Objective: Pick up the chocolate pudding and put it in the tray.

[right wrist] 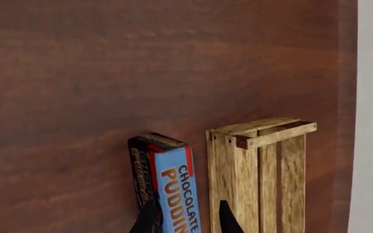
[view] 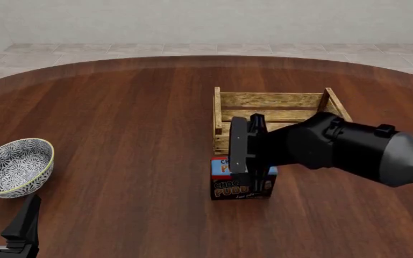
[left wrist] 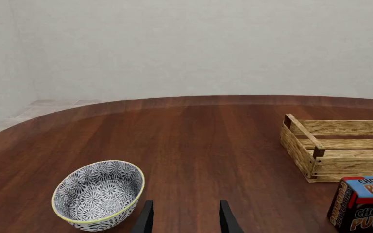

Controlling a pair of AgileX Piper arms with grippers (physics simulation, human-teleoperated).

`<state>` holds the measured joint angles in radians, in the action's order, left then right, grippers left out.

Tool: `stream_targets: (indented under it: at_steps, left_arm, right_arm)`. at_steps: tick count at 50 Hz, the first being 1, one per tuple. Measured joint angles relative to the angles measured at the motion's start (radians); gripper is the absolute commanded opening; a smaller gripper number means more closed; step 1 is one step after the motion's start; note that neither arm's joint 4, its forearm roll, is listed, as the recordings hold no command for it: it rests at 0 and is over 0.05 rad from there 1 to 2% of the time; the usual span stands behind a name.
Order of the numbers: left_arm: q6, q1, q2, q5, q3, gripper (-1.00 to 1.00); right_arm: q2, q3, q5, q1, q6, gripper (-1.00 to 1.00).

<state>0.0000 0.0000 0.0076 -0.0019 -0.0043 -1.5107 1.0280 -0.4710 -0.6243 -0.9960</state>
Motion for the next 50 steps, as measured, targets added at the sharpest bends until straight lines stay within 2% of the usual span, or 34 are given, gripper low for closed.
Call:
stream_targets:
  at_steps: [50]
  left_arm:
    - [0.0, 0.0, 0.0, 0.0, 0.0, 1.0]
  right_arm:
    - [-0.024, -0.024, 0.043, -0.01, 0.036, 1.0]
